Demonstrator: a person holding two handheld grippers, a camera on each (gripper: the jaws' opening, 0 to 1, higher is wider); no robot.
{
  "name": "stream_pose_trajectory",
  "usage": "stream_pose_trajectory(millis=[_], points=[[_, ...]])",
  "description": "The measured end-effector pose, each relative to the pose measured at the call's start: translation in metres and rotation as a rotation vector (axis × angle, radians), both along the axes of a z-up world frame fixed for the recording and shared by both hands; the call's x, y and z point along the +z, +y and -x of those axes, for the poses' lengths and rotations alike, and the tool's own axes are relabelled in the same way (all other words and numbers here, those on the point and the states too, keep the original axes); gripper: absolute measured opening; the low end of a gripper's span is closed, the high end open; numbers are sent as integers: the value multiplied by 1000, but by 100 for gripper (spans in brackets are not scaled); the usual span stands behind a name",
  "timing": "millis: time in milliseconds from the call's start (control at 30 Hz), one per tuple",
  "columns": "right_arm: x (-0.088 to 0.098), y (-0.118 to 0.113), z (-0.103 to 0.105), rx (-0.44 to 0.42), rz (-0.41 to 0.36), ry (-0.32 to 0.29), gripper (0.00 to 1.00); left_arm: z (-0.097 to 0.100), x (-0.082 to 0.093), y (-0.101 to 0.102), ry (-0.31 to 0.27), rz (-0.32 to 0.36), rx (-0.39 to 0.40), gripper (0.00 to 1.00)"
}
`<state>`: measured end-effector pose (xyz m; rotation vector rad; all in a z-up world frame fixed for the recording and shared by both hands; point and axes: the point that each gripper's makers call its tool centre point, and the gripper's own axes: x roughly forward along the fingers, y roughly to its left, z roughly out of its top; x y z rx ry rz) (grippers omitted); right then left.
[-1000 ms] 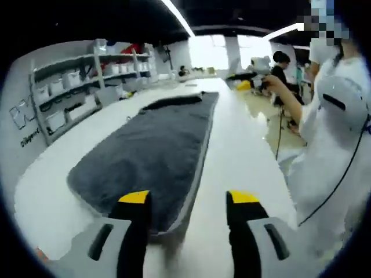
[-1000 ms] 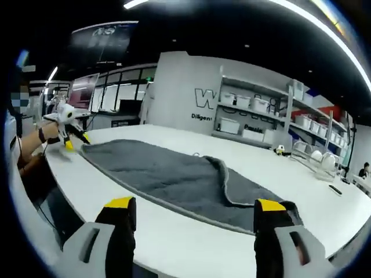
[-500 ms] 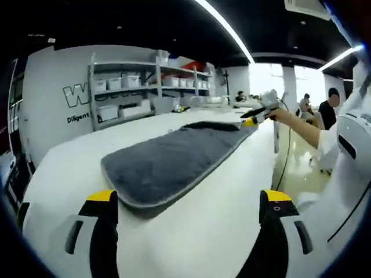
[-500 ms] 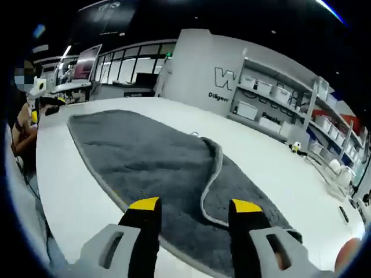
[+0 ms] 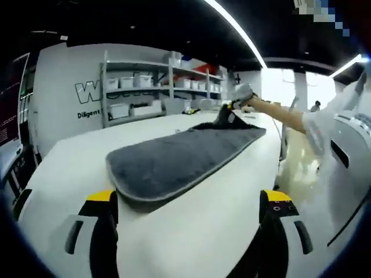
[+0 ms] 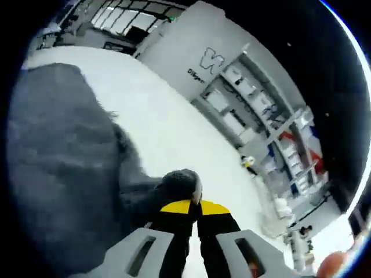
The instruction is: Open the folded towel by lifting each exposed corner and separating the folded layers until the towel lies flat within the target outline without major curled edges
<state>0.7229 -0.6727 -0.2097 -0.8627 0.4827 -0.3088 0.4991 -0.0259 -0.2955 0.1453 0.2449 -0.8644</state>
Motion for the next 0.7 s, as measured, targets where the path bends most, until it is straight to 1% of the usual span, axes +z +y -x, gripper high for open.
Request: stream_pose_trajectory(millis=[33,67,100,133,167,200,233,267,300,333,367,400,433,467,500,533,567,633,667,700], points=[[-6,-17,-13,-30,31,42,7,3,1,-5,3,3,-6,99],[-20,-24,-22,-45,-6,60,16,5,1,-8,5,1,-7,99],[-38,-27,-27,-56,-83,76,25,8,0,-11,5,-4,-6,99],[-57,-28,-24,-99,-201,86,28,12,0,-12,3,-13,-6,99],[-68,-25,-23,-115,-298,50,28,15,-1,-13,2,-18,-8,99],[-74,-21,-24,-104,-366,10,29,17,-1,-12,4,-18,-8,99],[-76,-17,-23,-73,-404,-21,31,19,-2,-11,10,-12,-9,99],[-78,-15,-17,-65,-421,-34,36,19,-3,-10,17,-9,-11,99],[-78,-16,-5,-64,-412,-23,44,19,-5,-9,30,-10,-15,99],[-75,-16,2,-51,-405,-36,49,17,-8,-8,40,-17,-15,99],[-70,-13,15,-32,-407,-52,53,15,-10,-7,45,-26,-13,99],[-61,-7,36,-14,-464,-104,56,12,-11,-6,45,-35,-12,99],[-53,1,54,0,-539,-150,58,10,-12,-6,43,-42,-14,99],[-45,10,74,31,-608,-181,61,9,-11,-7,37,-43,-23,99],[-38,17,94,55,-664,-200,65,9,-10,-9,34,-33,-33,99],[-33,24,117,63,-691,-216,68,9,-8,-11,30,-18,-41,99],[-28,34,148,66,-698,-230,72,9,-6,-13,24,-5,-46,99],[-23,48,175,81,-684,-256,78,8,-6,-13,20,4,-48,99],[-27,66,201,94,-687,-250,82,8,-6,-14,21,3,-49,99],[-32,79,220,91,-695,-242,85,9,-8,-14,22,-5,-51,99]])
